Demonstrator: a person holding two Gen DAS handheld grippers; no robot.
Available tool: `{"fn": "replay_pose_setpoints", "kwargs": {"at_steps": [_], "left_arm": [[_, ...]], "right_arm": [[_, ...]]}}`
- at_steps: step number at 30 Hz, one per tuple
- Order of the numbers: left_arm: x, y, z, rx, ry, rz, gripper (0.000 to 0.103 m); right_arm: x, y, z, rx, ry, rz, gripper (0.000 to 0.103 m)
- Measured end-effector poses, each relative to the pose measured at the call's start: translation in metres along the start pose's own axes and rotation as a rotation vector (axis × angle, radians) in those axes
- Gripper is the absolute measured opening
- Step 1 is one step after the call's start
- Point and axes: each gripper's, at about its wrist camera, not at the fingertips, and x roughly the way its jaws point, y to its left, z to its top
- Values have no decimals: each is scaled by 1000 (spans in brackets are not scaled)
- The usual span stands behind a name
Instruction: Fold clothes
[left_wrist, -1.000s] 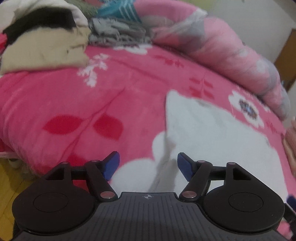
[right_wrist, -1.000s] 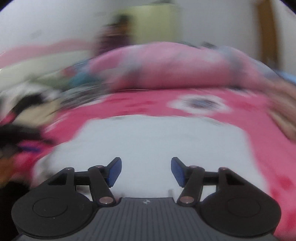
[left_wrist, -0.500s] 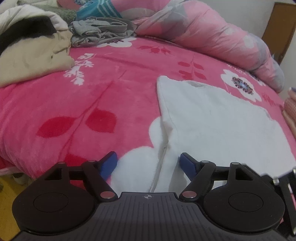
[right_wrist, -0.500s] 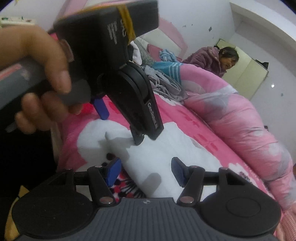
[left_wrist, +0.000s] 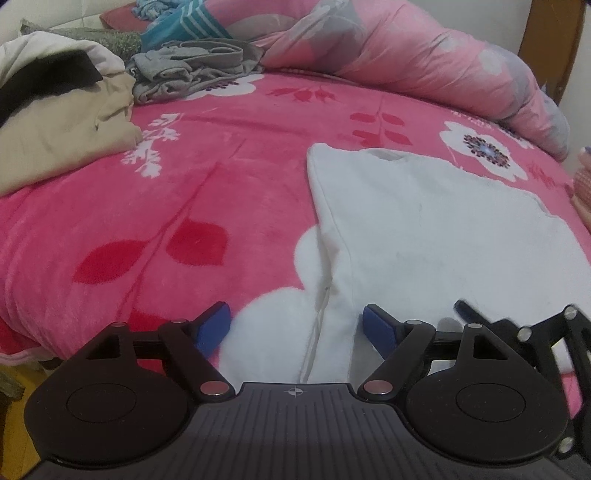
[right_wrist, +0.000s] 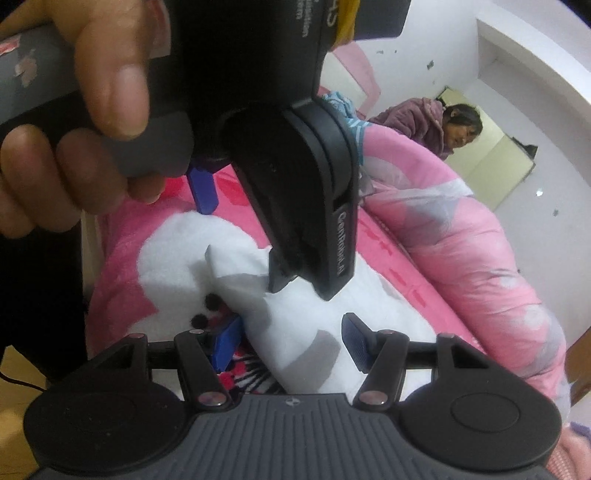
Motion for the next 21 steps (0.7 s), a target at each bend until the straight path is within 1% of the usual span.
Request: {"fn": "replay_pose_setpoints", "kwargs": {"at_steps": [4,7,9,10,15,21], "left_arm": [[0,-1,0,2,3,3,80],[1,-2,0,10,5,9,80],[1,-2,-1,13,6,12,80],[1,-3,-1,15,7,13,80],[3,-2,0,17,10,12,81],[3,-3,-1,22,9,11,81]], "right_arm": [[-2,-3,2,-1,-10,-29,61],[-1,2,2,-37,-17,-47,61],[0,5,1,-58,-13,-50,60],[1,6,0,-69,-11,-51,57],[3,11,-1,-96,-5,-51,55],[7,8,-1,-70,6,-45,55]]}}
